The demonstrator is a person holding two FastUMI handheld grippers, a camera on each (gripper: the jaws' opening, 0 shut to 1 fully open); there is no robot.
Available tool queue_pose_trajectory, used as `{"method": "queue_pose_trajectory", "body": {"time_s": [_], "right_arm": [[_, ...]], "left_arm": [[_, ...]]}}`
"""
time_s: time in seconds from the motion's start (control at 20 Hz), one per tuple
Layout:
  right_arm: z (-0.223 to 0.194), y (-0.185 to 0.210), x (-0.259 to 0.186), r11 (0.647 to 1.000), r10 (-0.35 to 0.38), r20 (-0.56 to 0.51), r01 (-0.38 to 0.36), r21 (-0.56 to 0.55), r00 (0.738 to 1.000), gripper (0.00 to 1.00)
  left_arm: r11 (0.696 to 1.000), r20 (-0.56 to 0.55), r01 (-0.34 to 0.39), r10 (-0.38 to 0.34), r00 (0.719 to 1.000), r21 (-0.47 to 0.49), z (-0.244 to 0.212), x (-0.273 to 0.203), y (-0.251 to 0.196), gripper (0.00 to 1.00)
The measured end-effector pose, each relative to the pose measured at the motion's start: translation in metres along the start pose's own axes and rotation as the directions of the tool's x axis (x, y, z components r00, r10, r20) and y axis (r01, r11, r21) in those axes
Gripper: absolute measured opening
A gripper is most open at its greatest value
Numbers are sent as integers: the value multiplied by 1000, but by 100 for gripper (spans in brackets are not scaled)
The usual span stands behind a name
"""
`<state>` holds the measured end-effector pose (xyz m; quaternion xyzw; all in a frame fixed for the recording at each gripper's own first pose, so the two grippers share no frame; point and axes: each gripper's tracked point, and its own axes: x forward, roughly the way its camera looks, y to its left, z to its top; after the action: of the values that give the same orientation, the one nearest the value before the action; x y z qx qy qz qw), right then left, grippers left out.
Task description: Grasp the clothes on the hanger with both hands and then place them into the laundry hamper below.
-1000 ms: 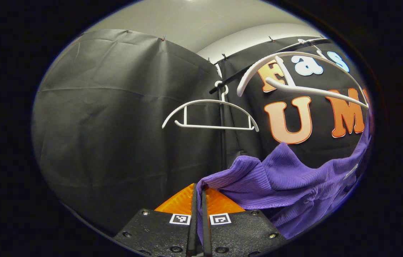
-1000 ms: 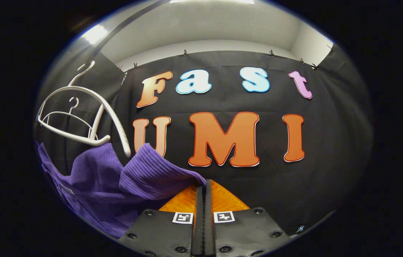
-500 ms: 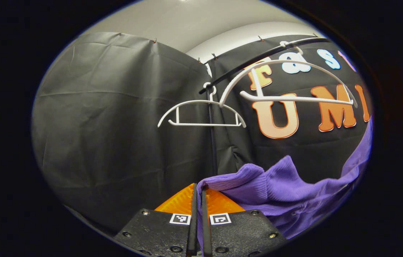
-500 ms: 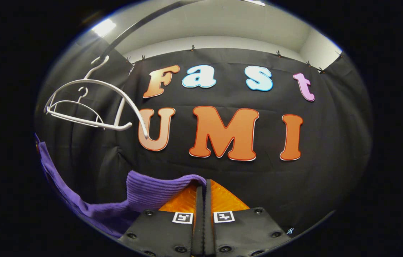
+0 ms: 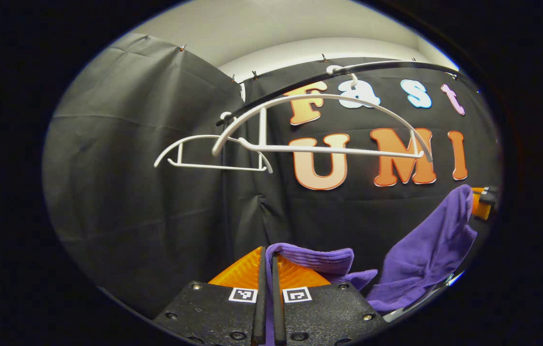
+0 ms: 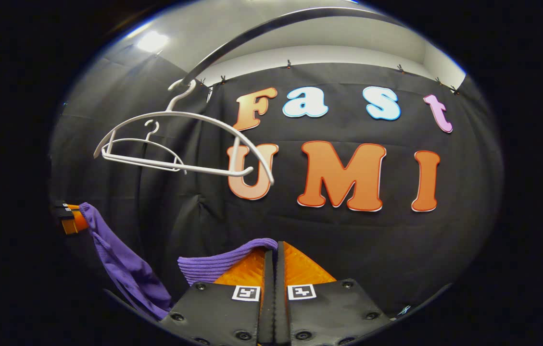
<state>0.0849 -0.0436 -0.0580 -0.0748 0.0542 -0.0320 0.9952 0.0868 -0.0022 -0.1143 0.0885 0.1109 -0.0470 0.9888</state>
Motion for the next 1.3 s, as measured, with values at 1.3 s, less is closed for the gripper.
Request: {"method": "queue_pose_trajectory", "body": {"time_s": [1.3], "right_arm": [[-279,91,-61,966,254,-683,-139,220,685,8]], "left_arm": [[944,-623,134,-301,722,-301,-233,-41,-122,11]]}}
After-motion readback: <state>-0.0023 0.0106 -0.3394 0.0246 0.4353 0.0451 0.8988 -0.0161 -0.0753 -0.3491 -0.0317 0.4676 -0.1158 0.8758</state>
